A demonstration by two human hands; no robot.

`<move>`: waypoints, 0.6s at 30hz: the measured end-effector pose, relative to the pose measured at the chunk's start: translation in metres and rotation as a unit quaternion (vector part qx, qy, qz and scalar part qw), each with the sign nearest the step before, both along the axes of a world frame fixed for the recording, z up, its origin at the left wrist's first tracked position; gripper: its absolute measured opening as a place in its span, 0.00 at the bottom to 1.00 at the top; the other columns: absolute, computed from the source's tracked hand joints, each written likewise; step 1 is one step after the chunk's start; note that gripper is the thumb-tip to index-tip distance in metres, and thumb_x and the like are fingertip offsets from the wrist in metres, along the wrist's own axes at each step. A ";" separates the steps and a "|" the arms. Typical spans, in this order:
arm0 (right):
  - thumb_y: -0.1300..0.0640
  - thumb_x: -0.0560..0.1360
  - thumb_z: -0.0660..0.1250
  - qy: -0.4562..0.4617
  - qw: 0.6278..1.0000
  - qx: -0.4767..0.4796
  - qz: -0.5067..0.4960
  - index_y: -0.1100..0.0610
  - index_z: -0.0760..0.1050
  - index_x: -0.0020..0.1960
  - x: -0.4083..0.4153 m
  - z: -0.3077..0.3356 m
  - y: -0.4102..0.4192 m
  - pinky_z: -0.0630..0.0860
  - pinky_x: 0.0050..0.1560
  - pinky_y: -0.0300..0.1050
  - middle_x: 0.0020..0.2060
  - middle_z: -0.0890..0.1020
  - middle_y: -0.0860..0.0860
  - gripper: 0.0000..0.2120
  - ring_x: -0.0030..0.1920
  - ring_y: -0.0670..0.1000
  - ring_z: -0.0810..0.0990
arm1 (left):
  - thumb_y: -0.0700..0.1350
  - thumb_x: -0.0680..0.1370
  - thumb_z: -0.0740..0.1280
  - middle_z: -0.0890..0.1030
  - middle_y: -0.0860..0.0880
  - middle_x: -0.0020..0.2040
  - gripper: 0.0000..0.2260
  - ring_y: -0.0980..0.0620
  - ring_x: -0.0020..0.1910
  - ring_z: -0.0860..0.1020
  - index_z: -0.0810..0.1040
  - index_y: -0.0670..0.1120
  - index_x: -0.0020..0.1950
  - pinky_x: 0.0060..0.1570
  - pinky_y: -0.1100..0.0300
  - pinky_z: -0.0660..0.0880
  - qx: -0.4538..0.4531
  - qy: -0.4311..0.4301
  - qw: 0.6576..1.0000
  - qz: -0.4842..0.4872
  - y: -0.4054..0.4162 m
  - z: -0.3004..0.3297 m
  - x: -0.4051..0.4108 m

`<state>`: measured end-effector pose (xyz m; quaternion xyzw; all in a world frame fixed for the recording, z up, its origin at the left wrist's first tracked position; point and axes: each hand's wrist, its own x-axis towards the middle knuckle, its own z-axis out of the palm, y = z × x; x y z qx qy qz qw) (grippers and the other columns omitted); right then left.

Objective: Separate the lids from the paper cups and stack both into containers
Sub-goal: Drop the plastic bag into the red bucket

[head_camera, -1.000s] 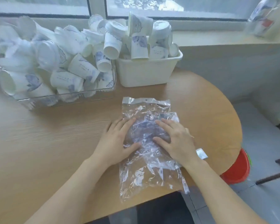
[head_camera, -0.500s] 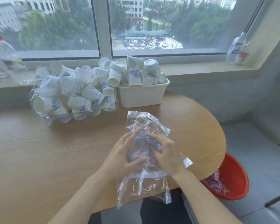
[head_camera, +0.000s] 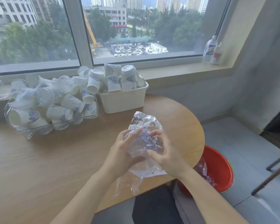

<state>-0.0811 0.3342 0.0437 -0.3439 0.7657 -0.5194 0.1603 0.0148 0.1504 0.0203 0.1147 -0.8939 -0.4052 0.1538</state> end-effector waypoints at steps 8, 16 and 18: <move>0.58 0.78 0.73 0.049 0.996 0.062 0.041 0.40 0.66 0.75 -0.018 0.003 0.075 0.67 0.76 0.42 0.70 0.72 0.35 0.31 0.75 0.36 0.67 | 0.45 0.74 0.80 0.77 0.63 0.63 0.26 0.65 0.61 0.77 0.77 0.70 0.64 0.60 0.58 0.78 0.025 0.085 0.996 -0.032 0.050 0.009 -0.052; 0.37 0.75 0.72 0.191 0.971 0.020 -0.145 0.31 0.59 0.80 -0.051 -0.014 0.158 0.51 0.82 0.63 0.84 0.47 0.40 0.37 0.84 0.46 0.42 | 0.38 0.76 0.78 0.82 0.61 0.57 0.22 0.61 0.54 0.82 0.81 0.68 0.51 0.49 0.61 0.79 0.140 0.089 0.984 -0.066 0.123 0.010 -0.111; 0.36 0.74 0.72 0.104 0.985 0.020 -0.134 0.26 0.55 0.78 -0.061 -0.016 0.180 0.54 0.82 0.53 0.83 0.42 0.34 0.39 0.82 0.36 0.45 | 0.37 0.76 0.77 0.83 0.58 0.58 0.24 0.57 0.52 0.83 0.82 0.70 0.49 0.45 0.61 0.80 0.154 0.082 0.981 -0.080 0.146 0.005 -0.126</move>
